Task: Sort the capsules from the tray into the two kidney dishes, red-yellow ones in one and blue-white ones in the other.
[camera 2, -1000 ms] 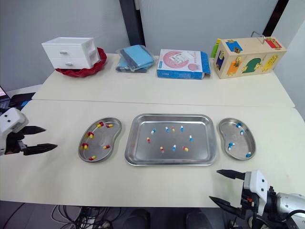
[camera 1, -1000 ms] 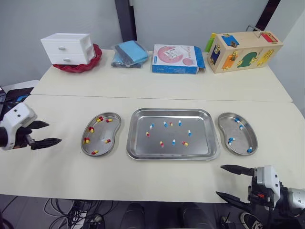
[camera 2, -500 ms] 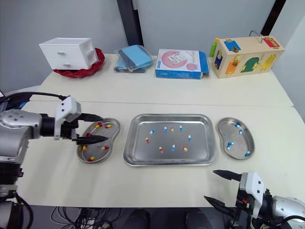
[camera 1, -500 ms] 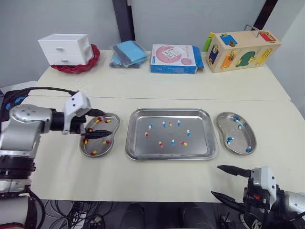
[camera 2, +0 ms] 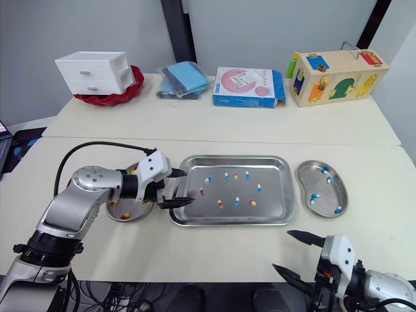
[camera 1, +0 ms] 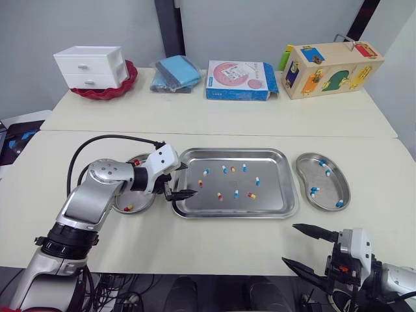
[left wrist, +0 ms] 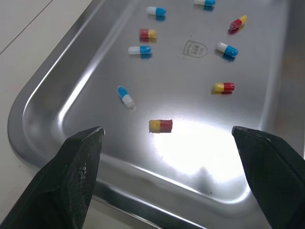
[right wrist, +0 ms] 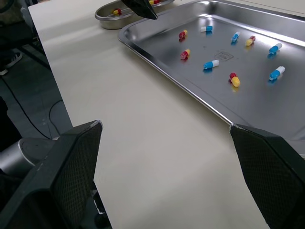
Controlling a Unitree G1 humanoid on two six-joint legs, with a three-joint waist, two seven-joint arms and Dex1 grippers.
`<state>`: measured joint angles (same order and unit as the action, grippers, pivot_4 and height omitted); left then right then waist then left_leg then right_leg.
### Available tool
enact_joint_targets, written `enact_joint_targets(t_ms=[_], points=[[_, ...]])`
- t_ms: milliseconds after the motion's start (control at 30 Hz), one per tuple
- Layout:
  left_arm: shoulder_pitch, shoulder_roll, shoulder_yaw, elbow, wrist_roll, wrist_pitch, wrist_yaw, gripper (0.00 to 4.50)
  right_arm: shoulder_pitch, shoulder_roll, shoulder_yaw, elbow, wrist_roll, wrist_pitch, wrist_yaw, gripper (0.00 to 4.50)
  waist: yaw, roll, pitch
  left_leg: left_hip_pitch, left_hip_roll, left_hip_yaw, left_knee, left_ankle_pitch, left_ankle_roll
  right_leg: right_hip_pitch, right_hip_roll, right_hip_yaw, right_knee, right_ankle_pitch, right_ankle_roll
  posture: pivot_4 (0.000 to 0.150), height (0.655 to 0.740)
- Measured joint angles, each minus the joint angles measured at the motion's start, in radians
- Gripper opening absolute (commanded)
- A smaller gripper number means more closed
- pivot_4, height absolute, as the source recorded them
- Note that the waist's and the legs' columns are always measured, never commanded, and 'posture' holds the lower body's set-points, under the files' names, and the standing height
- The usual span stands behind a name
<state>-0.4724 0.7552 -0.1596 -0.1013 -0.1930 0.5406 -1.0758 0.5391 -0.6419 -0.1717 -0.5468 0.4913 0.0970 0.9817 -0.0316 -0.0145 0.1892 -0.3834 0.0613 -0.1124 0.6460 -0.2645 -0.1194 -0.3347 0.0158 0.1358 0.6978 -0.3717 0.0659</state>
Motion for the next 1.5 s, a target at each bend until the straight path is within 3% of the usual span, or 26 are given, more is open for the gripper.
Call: enact_joint_targets(t_ms=[100,233,433,1300,1400,1500], points=[[-0.007,-0.019,-0.031,0.035,0.022,-0.005,0.019,3.88,-0.010,0.000,0.001,0.000,-0.001,0.000,-0.005,4.50,0.000,0.000,0.000,0.000,0.000,0.000,0.000,0.000,0.000,0.000,0.000,0.000,0.000,0.000,0.000,0.150,0.7400],[-0.023,-0.044,-0.055,0.065,0.047,-0.009,0.033,2.65,-0.010,0.005,0.015,0.000,-0.007,0.000,-0.015,4.50,0.000,0.000,0.000,0.000,0.000,0.000,0.000,0.000,0.000,0.000,0.000,0.000,0.000,0.000,0.000,0.150,0.7400],[-0.060,-0.091,-0.094,0.090,0.078,-0.006,0.059,2.65,-0.009,0.012,0.024,-0.001,-0.010,0.000,-0.030,4.50,0.000,0.000,0.000,0.000,0.000,0.000,0.000,0.000,0.000,0.000,0.000,0.000,0.000,0.000,0.000,0.150,0.7400],[-0.093,-0.123,-0.121,0.186,0.124,-0.054,0.057,2.65,-0.010,0.025,0.056,-0.019,-0.037,-0.001,-0.069,4.50,0.001,0.000,0.000,0.000,0.000,0.000,0.000,0.000,0.000,0.000,0.000,0.000,0.000,0.000,0.000,0.150,0.7400],[-0.093,-0.123,-0.121,0.187,0.125,-0.056,0.056,2.06,-0.010,0.025,0.056,-0.019,-0.038,-0.001,-0.069,4.50,0.001,0.000,0.000,0.000,0.000,0.000,0.000,0.000,0.000,0.000,0.000,0.000,0.000,0.000,0.000,0.150,0.7400],[-0.092,-0.123,-0.121,0.190,0.126,-0.061,0.054,1.09,-0.009,0.028,0.057,-0.019,-0.039,-0.002,-0.069,4.50,0.001,0.000,0.000,0.000,0.000,0.000,0.000,0.000,0.000,0.000,0.000,0.000,0.000,0.000,0.000,0.150,0.7400]])
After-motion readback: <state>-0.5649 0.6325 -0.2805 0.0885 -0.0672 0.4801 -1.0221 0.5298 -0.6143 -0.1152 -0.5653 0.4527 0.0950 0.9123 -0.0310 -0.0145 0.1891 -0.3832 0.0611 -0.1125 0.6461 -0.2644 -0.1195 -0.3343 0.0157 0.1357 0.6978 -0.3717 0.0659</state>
